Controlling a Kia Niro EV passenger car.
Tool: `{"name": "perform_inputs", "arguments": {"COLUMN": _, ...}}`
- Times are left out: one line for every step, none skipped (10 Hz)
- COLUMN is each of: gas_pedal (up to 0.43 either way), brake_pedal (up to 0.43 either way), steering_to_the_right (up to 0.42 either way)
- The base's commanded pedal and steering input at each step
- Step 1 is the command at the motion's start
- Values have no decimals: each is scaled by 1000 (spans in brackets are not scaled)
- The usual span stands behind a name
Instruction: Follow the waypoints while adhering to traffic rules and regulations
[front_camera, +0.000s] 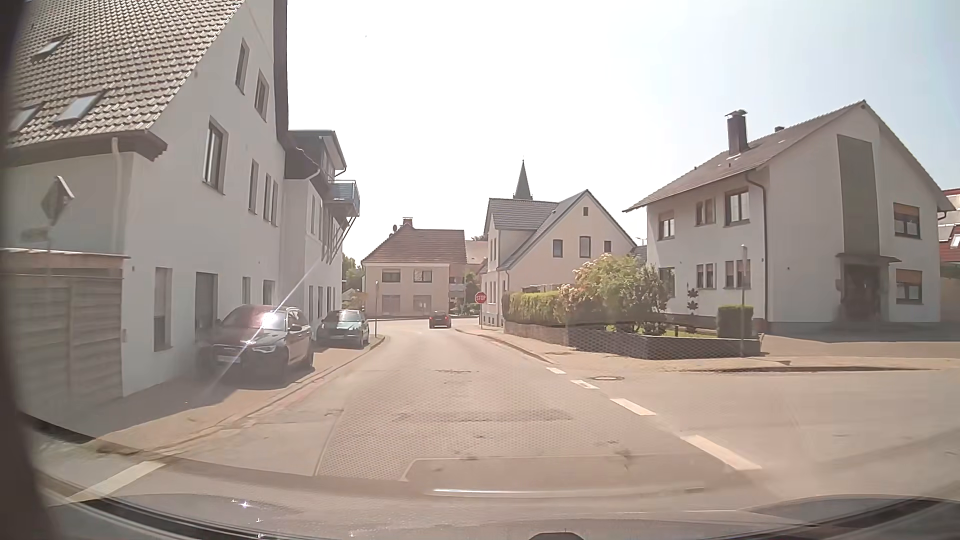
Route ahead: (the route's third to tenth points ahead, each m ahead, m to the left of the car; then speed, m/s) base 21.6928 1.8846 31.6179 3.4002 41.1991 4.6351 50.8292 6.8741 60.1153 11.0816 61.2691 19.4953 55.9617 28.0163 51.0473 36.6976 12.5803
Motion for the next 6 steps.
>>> {"name": "perform_inputs", "arguments": {"gas_pedal": 0, "brake_pedal": 0, "steering_to_the_right": -24}}
{"name": "perform_inputs", "arguments": {"gas_pedal": 0, "brake_pedal": 0, "steering_to_the_right": -24}}
{"name": "perform_inputs", "arguments": {"gas_pedal": 0, "brake_pedal": 0, "steering_to_the_right": -24}}
{"name": "perform_inputs", "arguments": {"gas_pedal": 0, "brake_pedal": 0, "steering_to_the_right": -24}}
{"name": "perform_inputs", "arguments": {"gas_pedal": 0, "brake_pedal": 0, "steering_to_the_right": -23}}
{"name": "perform_inputs", "arguments": {"gas_pedal": 0, "brake_pedal": 18, "steering_to_the_right": -23}}
